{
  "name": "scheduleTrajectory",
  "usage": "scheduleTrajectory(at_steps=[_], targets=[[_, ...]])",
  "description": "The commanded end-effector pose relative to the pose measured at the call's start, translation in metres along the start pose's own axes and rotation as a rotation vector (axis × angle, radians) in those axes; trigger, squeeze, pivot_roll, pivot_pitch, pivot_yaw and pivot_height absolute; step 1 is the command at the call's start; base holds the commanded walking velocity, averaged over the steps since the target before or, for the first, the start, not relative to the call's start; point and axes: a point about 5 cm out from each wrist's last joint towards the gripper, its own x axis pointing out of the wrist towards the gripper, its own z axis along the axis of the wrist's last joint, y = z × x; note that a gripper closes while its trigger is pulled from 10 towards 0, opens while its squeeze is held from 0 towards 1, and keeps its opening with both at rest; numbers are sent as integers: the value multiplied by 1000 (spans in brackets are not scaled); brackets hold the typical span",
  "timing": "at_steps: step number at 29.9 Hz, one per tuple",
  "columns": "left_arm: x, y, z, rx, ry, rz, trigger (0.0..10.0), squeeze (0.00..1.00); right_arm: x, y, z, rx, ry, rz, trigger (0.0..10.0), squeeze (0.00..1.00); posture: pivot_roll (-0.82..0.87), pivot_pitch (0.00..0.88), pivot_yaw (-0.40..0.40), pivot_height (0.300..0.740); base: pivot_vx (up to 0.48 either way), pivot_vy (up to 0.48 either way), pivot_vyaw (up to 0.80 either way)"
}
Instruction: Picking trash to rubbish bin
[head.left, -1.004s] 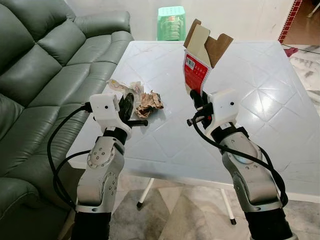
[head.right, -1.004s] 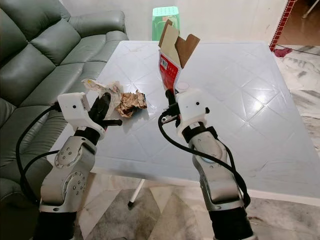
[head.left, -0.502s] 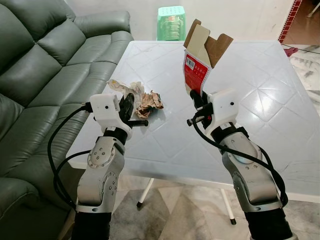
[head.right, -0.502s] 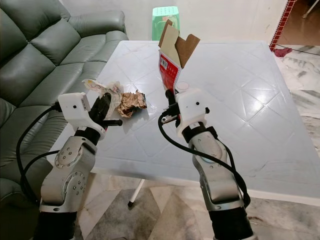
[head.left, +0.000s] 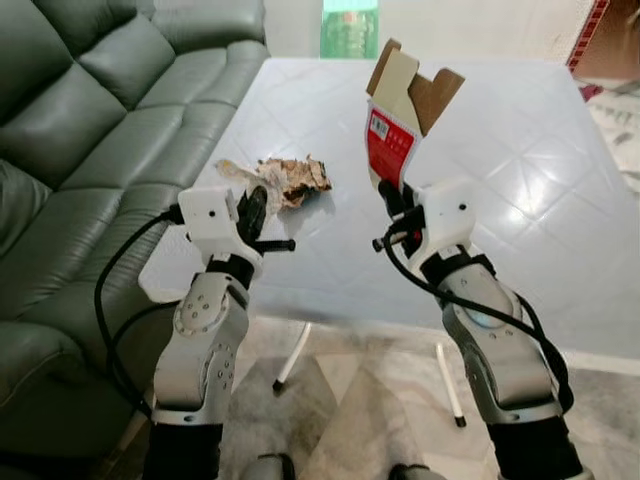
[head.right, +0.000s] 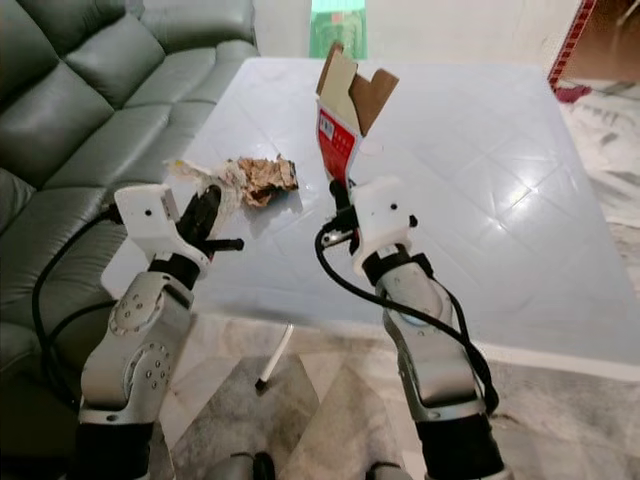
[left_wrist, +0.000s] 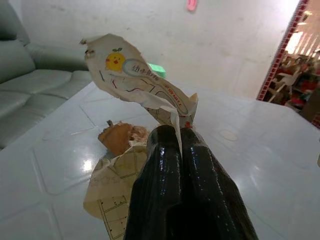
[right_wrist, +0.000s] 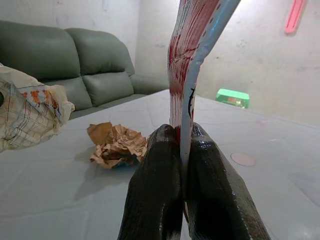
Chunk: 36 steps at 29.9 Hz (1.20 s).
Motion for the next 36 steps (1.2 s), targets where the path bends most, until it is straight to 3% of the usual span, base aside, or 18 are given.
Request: scheduleTrajectory(at_steps=[1,20,36], targets=[[0,-1,0,10,5,-9,10000,0,1,-1,2,-3,-2,-3,10000,0,-51,67,52,740,0,0,0],[1,0,0,7,6,-5,10000,0,2,0,2,-2,-4,-1,10000,0,-48,65,52,740,0,0,0],[2,-1,1,6,4,-13,10000,0,4,-1,2,-2,-7,-4,10000,0,-48,58,53,740,-300,0,0]])
